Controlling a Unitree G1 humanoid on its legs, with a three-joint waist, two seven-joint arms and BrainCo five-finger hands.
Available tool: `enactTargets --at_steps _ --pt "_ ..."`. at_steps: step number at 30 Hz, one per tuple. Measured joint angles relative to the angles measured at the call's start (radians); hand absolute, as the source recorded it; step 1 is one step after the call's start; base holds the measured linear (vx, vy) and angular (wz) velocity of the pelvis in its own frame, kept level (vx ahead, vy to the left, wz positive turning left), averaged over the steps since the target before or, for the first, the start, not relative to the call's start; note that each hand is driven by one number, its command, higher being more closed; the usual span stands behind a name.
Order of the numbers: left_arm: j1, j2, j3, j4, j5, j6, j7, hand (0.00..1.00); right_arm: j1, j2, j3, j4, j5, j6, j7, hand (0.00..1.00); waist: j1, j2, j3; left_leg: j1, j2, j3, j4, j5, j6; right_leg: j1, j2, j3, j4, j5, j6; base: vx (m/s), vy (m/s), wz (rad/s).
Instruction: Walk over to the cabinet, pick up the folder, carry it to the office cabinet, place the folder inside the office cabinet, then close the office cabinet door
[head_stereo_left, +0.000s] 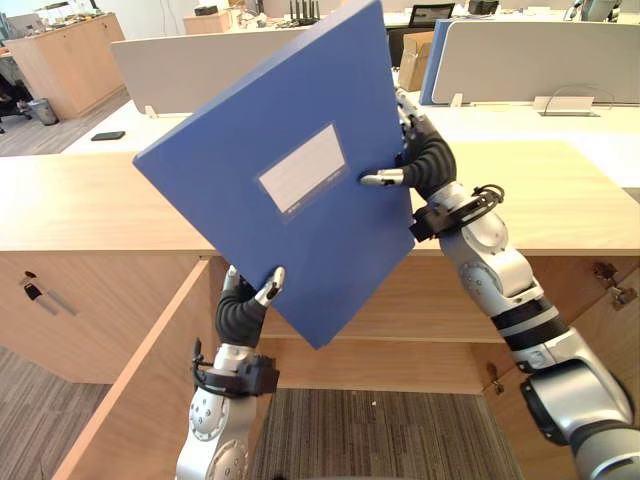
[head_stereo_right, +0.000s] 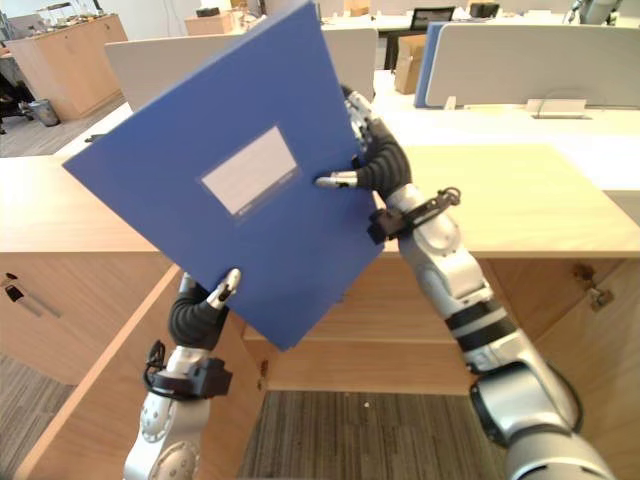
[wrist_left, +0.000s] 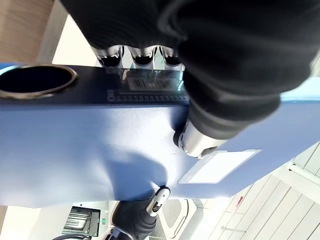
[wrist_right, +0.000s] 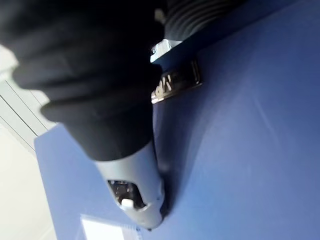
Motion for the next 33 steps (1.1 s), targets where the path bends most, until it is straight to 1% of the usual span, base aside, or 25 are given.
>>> enactTargets --at_steps 2,4,5,7,9,10,11,13,16,19,21,22,24,25,27,31,33 --pt "0.000 0.023 -0.002 0.000 -0.007 -0.017 0.000 1.00 -0.045 -0.089 0.093 0.000 0.072 0.020 0.055 0.00 0.009 -0.001 -0.005 -0.009 0.001 -0.003 0.000 0.004 -0.001 -0.001 0.002 -0.005 -0.014 0.010 -0.001 -0.01 0.004 0.03" --pt "0.000 0.042 -0.010 0.000 -0.009 -0.036 0.000 1.00 -0.089 -0.158 0.171 0.000 0.134 0.036 0.086 0.00 0.011 -0.001 -0.010 -0.018 0.002 -0.011 0.000 0.008 -0.004 -0.003 0.004 -0.014 -0.020 0.015 -0.003 -0.01 0.005 0.10" --pt "0.000 0.051 -0.026 0.000 -0.010 -0.043 0.000 1.00 -0.094 -0.183 0.189 -0.001 0.171 0.039 0.101 0.00 0.017 -0.003 -0.018 -0.019 0.003 -0.015 0.000 0.009 -0.005 -0.001 0.005 -0.017 -0.023 0.016 -0.004 0.00 0.002 0.09" --pt "0.000 0.061 -0.047 0.000 -0.010 -0.052 0.000 1.00 -0.095 -0.209 0.199 -0.007 0.210 0.040 0.118 0.00 0.025 -0.005 -0.033 -0.025 0.006 -0.019 0.000 0.009 -0.007 -0.002 0.009 -0.022 -0.027 0.018 -0.007 0.02 -0.003 0.06" --pt "0.000 0.069 -0.051 0.000 -0.010 -0.065 0.000 1.00 -0.096 -0.237 0.212 -0.030 0.242 0.043 0.126 0.00 0.035 -0.004 -0.041 -0.033 0.010 -0.019 0.000 0.011 -0.009 -0.009 0.014 -0.021 -0.031 0.022 -0.010 0.00 0.000 0.00" --pt "0.000 0.079 -0.054 0.000 -0.010 -0.069 0.000 1.00 -0.103 -0.253 0.241 -0.031 0.270 0.046 0.128 0.00 0.040 -0.004 -0.044 -0.034 0.012 -0.019 0.000 0.012 -0.011 -0.010 0.017 -0.021 -0.031 0.023 -0.011 0.00 0.000 0.00" --pt "0.000 0.085 -0.054 0.002 -0.010 -0.069 0.000 1.00 -0.105 -0.266 0.266 -0.031 0.298 0.055 0.132 1.00 0.044 -0.004 -0.047 -0.034 0.015 -0.019 0.000 0.012 -0.012 -0.010 0.019 -0.021 -0.031 0.023 -0.012 0.00 0.000 0.00" --pt "0.000 0.101 -0.054 0.017 -0.010 -0.071 0.000 1.00 -0.107 -0.289 0.315 -0.033 0.355 0.081 0.135 1.00 0.051 -0.004 -0.055 -0.034 0.020 -0.019 0.000 0.012 -0.015 -0.010 0.024 -0.021 -0.032 0.024 -0.013 0.00 0.000 0.00" --pt "0.000 0.120 -0.054 0.044 -0.012 -0.074 0.003 1.00 -0.106 -0.318 0.352 -0.058 0.386 0.115 0.135 1.00 0.060 -0.002 -0.060 -0.040 0.026 -0.019 0.001 0.011 -0.020 -0.016 0.030 -0.020 -0.033 0.026 -0.017 0.00 0.000 0.00" --pt "0.000 0.121 -0.054 0.045 -0.012 -0.080 0.015 1.00 -0.079 -0.327 0.335 -0.084 0.388 0.114 0.135 1.00 0.068 0.000 -0.066 -0.051 0.029 -0.019 0.004 0.013 -0.026 -0.027 0.032 -0.019 -0.032 0.029 -0.021 0.00 0.000 0.00" --pt "0.000 0.124 -0.054 0.047 -0.012 -0.079 0.016 1.00 -0.022 -0.325 0.285 -0.113 0.370 0.113 0.134 1.00 0.074 0.004 -0.070 -0.051 0.029 -0.019 0.004 0.013 -0.026 -0.028 0.032 -0.019 -0.030 0.029 -0.021 0.00 0.000 0.00" --pt "0.000 0.131 -0.054 0.048 -0.011 -0.079 0.016 0.00 0.016 -0.315 0.247 -0.130 0.353 0.113 0.134 1.00 0.076 0.009 -0.073 -0.051 0.029 -0.019 0.004 0.013 -0.027 -0.029 0.032 -0.018 -0.030 0.029 -0.021 0.00 0.000 0.00" --pt "0.000 0.138 -0.054 0.047 -0.013 -0.081 0.016 0.00 0.063 -0.291 0.207 -0.138 0.340 0.113 0.134 1.00 0.077 0.016 -0.078 -0.051 0.029 -0.018 0.004 0.013 -0.027 -0.030 0.033 -0.016 -0.028 0.028 -0.023 0.00 0.004 -0.02" --pt "0.000 0.134 -0.052 0.047 -0.021 -0.085 0.016 0.00 0.110 -0.248 0.173 -0.140 0.328 0.110 0.128 1.00 0.075 0.025 -0.083 -0.051 0.030 -0.016 0.004 0.013 -0.027 -0.032 0.033 -0.015 -0.025 0.027 -0.024 0.00 0.006 -0.04" --pt "0.001 0.130 -0.050 0.047 -0.034 -0.090 0.016 0.00 0.136 -0.209 0.145 -0.140 0.308 0.106 0.121 1.00 0.072 0.031 -0.086 -0.050 0.033 -0.015 0.004 0.013 -0.027 -0.034 0.035 -0.012 -0.023 0.026 -0.025 0.00 0.003 -0.04" --pt "0.027 0.116 -0.045 0.047 -0.052 -0.091 0.016 0.00 0.144 -0.181 0.144 -0.140 0.280 0.102 0.115 1.00 0.060 0.035 -0.089 -0.048 0.042 -0.014 0.004 0.014 -0.033 -0.039 0.041 -0.003 -0.016 0.022 -0.031 0.00 -0.003 -0.04" --pt "0.050 0.115 -0.045 0.068 -0.060 -0.091 0.008 0.00 0.143 -0.177 0.150 -0.140 0.262 0.111 0.117 1.00 0.049 0.036 -0.089 -0.048 0.046 -0.013 0.004 0.015 -0.035 -0.041 0.045 -0.002 -0.013 0.021 -0.033 0.00 0.000 0.00"
